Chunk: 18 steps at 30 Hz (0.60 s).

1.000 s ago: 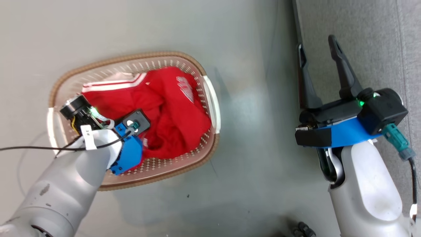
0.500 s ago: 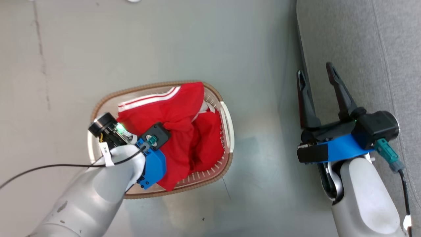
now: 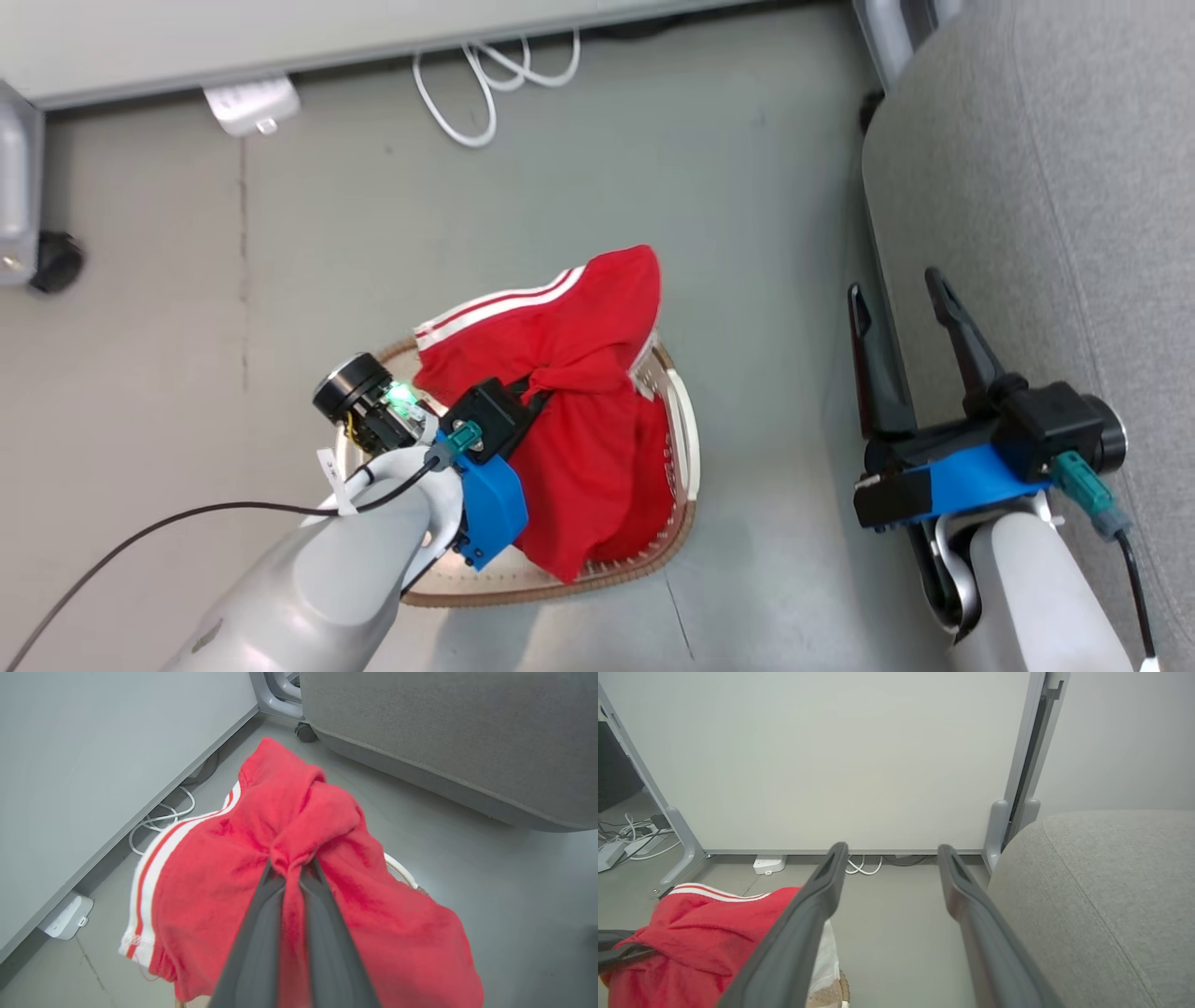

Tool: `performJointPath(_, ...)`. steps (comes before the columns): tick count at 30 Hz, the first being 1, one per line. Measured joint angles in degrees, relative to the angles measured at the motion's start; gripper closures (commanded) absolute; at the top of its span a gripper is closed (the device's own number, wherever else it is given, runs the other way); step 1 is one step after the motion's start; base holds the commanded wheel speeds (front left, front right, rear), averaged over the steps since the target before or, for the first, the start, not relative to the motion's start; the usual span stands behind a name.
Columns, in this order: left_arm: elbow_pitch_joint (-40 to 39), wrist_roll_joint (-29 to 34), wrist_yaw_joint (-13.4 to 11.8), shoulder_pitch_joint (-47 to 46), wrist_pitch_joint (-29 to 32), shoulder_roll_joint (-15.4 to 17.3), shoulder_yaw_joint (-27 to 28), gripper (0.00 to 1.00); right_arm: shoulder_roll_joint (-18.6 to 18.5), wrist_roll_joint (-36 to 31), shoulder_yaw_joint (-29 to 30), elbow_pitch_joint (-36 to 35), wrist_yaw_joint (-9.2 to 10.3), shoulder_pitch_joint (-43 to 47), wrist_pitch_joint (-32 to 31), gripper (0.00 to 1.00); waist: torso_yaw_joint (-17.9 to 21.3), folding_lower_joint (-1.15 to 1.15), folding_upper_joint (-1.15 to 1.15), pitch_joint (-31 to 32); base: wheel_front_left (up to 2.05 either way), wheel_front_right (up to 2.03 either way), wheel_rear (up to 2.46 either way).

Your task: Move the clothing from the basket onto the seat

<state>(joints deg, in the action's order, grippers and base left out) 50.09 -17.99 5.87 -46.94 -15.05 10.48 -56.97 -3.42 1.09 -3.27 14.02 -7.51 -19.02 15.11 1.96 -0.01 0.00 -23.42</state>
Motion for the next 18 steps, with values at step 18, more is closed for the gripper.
performJointPath(18, -13.9, 0.0, -0.2, 4.0, 0.0, -1.0, 8.1, 1.0, 0.1, 0.4, 1.4, 2.3, 0.0, 8.3, 0.0, 0.0, -3.1, 0.0, 0.0, 12.5, 0.0, 0.0, 0.0)
